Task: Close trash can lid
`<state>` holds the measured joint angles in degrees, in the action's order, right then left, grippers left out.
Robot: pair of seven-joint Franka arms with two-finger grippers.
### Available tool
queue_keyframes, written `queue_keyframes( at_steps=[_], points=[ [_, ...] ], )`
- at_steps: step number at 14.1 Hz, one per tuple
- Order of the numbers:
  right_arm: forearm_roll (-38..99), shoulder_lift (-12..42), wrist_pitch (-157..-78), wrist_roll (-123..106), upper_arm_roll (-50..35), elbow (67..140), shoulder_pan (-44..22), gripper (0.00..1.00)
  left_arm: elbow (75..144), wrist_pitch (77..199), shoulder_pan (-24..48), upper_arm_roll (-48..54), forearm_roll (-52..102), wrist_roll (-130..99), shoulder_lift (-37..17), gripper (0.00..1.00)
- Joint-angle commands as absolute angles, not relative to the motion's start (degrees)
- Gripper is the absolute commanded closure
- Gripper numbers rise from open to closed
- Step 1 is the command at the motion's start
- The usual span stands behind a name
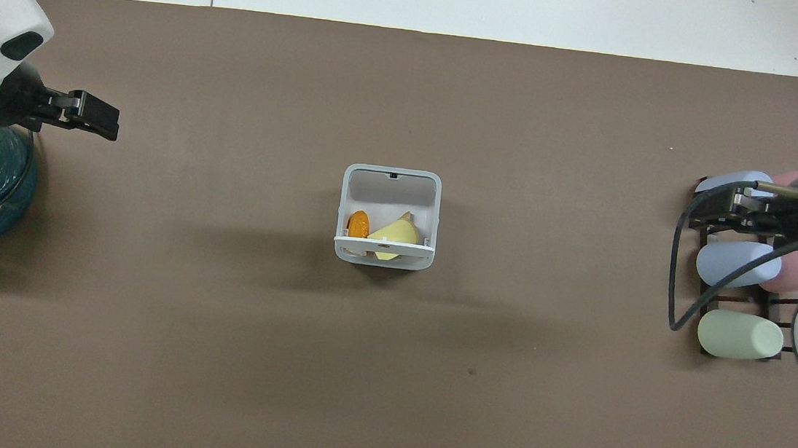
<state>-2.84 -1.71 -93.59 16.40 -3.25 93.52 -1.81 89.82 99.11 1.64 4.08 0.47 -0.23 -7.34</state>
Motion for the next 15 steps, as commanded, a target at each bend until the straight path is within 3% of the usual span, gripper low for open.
queue_keyframes(
  at_steps=[1, 6, 11, 15],
  points=[
    [-2.5, -3.3, -94.3, 15.0, -3.6, 95.3, -1.0, 0.00, 92.3, 100.3, 2.0, 3.6, 1.2, 0.3, -5.4, 0.00],
    [-2.5, -3.3, -94.3, 15.0, -3.6, 95.3, -1.0, 0.00, 93.8, 100.4, 4.7, 4.0, 1.2, -0.6, -4.8, 0.00],
    [-2.5, -3.3, -94.3, 15.0, -3.6, 95.3, -1.0, 0.00, 106.8, 108.9, 15.9, 4.0, 1.3, -17.2, 1.2, 0.00],
    [-2.5, -3.3, -94.3, 15.0, -3.6, 95.3, -1.0, 0.00, 110.6, 110.3, 22.1, 4.2, 1.5, -24.1, 3.2, 0.00]
  ],
)
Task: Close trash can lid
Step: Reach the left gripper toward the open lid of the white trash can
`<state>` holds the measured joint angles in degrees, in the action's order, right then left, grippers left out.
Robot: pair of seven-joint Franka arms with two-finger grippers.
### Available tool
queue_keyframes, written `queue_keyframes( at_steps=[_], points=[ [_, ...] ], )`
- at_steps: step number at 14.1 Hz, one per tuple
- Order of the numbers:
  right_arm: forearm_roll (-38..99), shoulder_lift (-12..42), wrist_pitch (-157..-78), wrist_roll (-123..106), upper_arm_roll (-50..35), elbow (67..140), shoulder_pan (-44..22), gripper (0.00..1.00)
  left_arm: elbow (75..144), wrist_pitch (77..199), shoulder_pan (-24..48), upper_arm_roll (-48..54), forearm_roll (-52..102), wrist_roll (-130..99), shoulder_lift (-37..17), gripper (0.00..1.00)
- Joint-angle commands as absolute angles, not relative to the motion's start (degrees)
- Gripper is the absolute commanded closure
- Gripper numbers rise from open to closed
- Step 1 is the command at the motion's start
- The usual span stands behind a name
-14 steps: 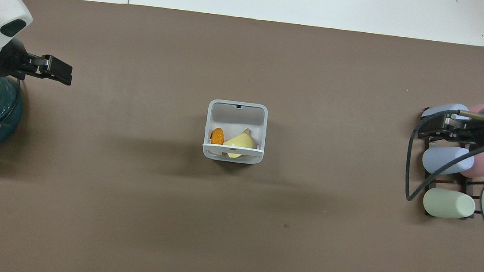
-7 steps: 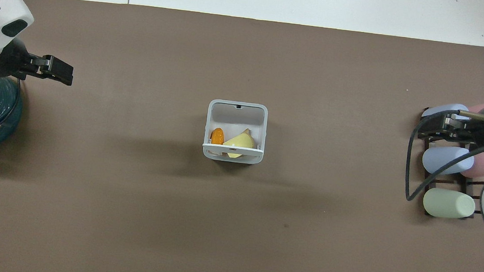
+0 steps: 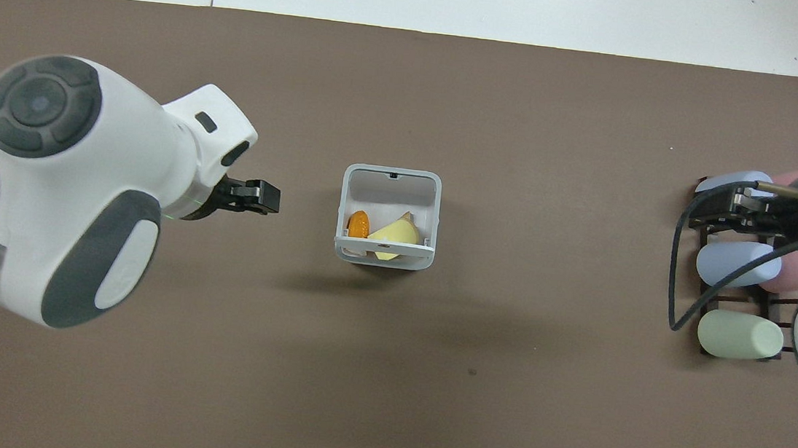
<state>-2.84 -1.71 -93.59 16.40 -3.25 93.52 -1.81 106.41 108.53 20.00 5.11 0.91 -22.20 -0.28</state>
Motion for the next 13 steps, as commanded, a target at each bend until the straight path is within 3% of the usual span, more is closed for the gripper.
queue_keyframes(
  at_steps=[1, 8, 13],
  points=[
    [-2.5, -3.3, -94.3, 15.0, -3.6, 95.4, -1.0, 0.00, 111.8, 110.5, 24.0, 4.2, 1.8, -26.2, 3.6, 0.00],
    [-2.5, -3.3, -94.3, 15.0, -3.6, 95.4, -1.0, 0.00, 116.6, 120.4, 32.2, 4.2, 7.4, -47.0, 3.9, 0.00],
    [-2.5, -3.2, -94.2, 15.0, -3.6, 95.3, -1.0, 0.00, 118.3, 123.9, 33.0, 4.1, 7.4, -65.4, 3.9, 0.00]
  ],
)
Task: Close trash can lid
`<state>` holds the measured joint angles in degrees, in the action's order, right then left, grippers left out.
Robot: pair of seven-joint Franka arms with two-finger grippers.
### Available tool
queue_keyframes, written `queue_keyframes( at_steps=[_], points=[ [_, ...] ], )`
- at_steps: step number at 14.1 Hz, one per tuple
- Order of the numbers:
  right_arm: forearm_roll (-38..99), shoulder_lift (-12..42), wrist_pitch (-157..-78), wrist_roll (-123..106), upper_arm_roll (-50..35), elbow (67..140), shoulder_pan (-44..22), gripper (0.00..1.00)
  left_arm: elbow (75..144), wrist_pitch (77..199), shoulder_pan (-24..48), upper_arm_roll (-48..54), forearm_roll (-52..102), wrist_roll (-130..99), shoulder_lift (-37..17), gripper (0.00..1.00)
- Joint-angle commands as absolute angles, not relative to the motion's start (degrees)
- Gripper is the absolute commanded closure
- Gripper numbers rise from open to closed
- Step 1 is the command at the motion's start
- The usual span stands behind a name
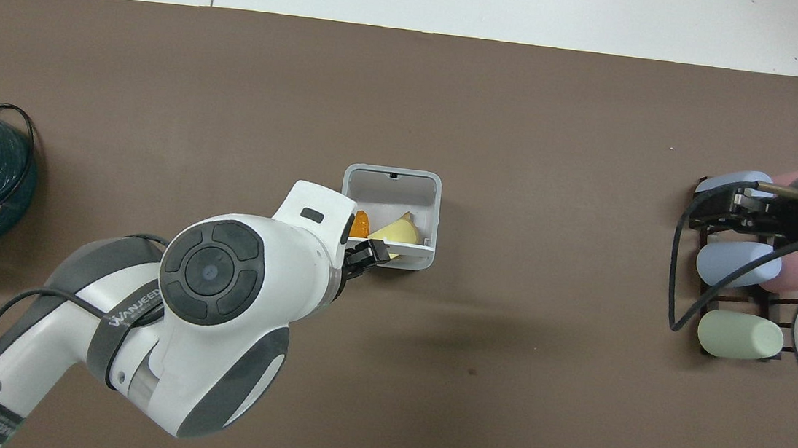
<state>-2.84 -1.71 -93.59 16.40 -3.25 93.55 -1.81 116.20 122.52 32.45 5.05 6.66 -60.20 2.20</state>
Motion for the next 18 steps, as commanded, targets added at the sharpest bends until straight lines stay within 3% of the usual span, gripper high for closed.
queue_keyframes(
  at_steps=[1, 7, 18],
  points=[
    [-2.5, -3.3, -94.2, 15.0, -3.6, 95.3, -1.0, 0.00, 118.4, 123.8, 33.0, 4.1, 7.4, -70.1, 3.9, 0.00],
    [-2.5, -3.3, -94.2, 15.0, -3.6, 95.3, -0.9, 0.00, 118.6, 124.8, 33.1, 4.1, 7.4, -86.8, 3.8, 0.00],
    [-2.5, -3.3, -94.2, 15.0, -3.6, 95.4, -0.9, 0.00, 118.7, 128.5, 34.4, 4.2, 7.2, -48.4, 2.9, 0.00]
  ],
)
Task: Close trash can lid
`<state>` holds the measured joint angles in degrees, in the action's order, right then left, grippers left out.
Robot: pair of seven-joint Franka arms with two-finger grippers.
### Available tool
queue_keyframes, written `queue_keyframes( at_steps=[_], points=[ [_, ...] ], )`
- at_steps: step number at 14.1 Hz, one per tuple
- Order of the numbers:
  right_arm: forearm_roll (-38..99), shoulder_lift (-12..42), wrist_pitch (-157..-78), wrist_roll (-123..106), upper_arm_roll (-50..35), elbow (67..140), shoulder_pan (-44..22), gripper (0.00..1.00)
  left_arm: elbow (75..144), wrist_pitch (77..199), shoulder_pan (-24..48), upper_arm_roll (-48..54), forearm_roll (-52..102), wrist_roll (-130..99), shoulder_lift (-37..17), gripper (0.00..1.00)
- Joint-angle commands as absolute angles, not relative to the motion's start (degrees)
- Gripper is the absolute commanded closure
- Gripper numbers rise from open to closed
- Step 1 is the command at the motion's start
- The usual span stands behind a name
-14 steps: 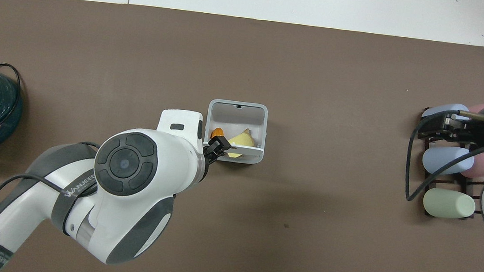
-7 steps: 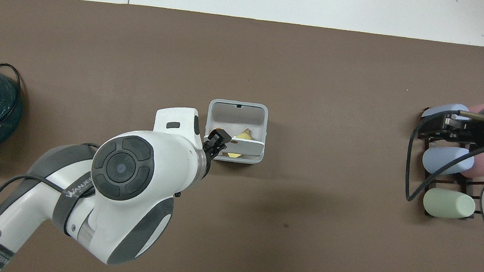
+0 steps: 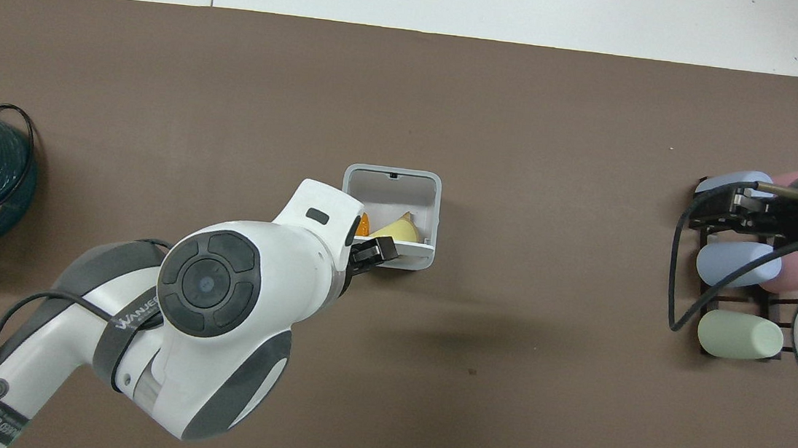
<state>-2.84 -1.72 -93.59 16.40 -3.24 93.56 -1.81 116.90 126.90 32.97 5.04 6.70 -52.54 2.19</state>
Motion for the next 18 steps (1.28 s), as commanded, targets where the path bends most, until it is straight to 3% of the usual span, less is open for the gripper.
queue_keyframes(
  at_steps=[1, 18],
  points=[
    [-2.5, -3.3, -94.2, 15.0, -3.6, 95.3, -1.0, 0.00, 118.7, 128.8, 34.8, 4.2, 7.2, -47.4, 2.5, 0.00],
    [-2.5, -3.2, -94.2, 15.0, -3.6, 95.3, -1.0, 0.00, 114.1, 136.1, 35.3, 4.0, 6.4, -30.8, -4.0, 0.00]
  ],
)
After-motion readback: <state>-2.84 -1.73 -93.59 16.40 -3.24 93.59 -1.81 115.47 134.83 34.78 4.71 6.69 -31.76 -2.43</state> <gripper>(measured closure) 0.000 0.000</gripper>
